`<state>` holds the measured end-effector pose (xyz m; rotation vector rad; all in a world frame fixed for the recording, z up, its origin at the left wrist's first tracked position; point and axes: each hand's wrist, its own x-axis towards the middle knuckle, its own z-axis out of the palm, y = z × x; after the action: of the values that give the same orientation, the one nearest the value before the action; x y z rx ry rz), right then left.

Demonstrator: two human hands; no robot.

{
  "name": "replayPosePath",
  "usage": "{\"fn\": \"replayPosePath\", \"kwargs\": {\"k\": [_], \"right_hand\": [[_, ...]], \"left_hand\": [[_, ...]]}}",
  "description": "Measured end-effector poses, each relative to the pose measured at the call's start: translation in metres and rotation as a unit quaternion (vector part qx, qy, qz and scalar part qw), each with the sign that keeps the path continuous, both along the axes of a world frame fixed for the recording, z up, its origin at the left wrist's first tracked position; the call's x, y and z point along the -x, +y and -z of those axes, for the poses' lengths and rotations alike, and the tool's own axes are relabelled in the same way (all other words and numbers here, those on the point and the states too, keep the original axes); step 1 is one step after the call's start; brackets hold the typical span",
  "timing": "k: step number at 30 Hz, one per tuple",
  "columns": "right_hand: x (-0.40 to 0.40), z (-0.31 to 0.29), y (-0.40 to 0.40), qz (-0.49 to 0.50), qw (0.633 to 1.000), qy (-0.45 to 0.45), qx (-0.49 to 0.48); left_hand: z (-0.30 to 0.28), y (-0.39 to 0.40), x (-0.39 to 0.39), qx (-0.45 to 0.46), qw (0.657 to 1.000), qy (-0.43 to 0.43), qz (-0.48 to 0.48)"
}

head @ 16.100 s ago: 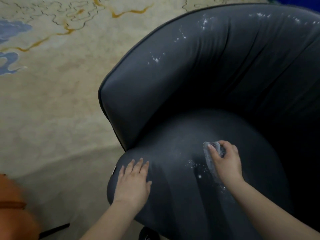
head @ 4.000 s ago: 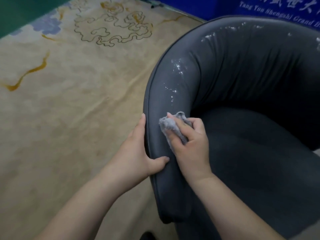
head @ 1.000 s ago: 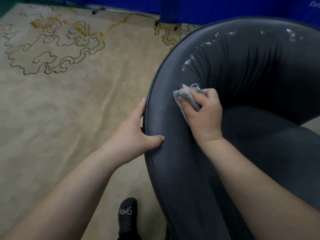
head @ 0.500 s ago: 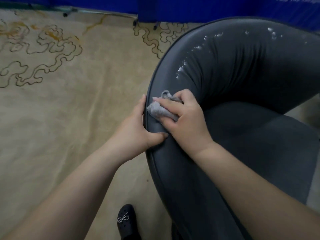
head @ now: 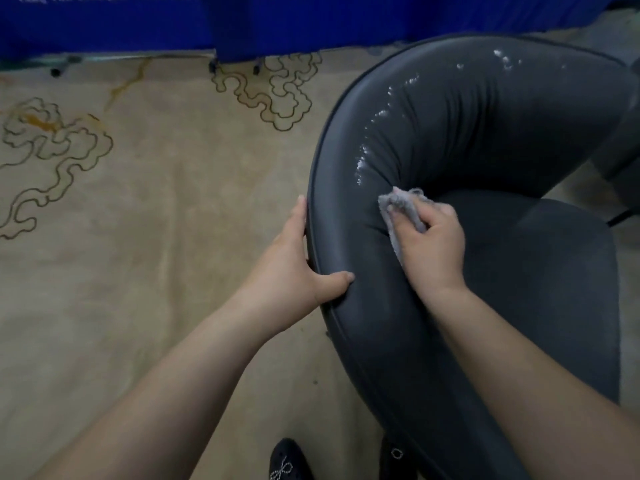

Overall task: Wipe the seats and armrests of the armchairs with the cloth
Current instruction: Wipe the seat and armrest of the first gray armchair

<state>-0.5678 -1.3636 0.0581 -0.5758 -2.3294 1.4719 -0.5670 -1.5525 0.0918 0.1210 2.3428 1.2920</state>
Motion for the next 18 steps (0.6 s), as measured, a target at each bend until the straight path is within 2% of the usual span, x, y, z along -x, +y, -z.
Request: {"fn": "replayPosePath", "kwargs": {"k": [4, 7, 9, 12, 14, 18], "right_hand": [[0.006, 0.005, -0.010, -0.077, 0.995, 0.064, -0.014], [0.015, 0.008, 0.003, -0.007, 1.000, 0.030, 0.001], [0.024, 0.005, 0.003, 0.011, 0.998, 0.055, 0.017], [0.044, -0.005, -0.017, -0.109, 0.984, 0.134, -0.038], [0.057, -0.007, -0.019, -0.157, 0.975, 0.129, -0.086], [0.071, -0.005, 0.008, -0.034, 0.994, 0.097, -0.021]], "left_hand": [[0.005, -0.001, 0.011, -0.010, 1.000, -0.005, 0.010], [0.005, 0.000, 0.021, -0.019, 1.000, -0.019, 0.011], [0.003, 0.002, 0.032, -0.014, 1.000, -0.016, 0.009], [0.002, 0.007, 0.052, 0.003, 1.000, 0.005, 0.006], [0.000, 0.010, 0.065, 0.012, 1.000, 0.012, 0.016], [-0.009, 0.013, 0.089, 0.036, 0.998, 0.026, 0.046]]}}
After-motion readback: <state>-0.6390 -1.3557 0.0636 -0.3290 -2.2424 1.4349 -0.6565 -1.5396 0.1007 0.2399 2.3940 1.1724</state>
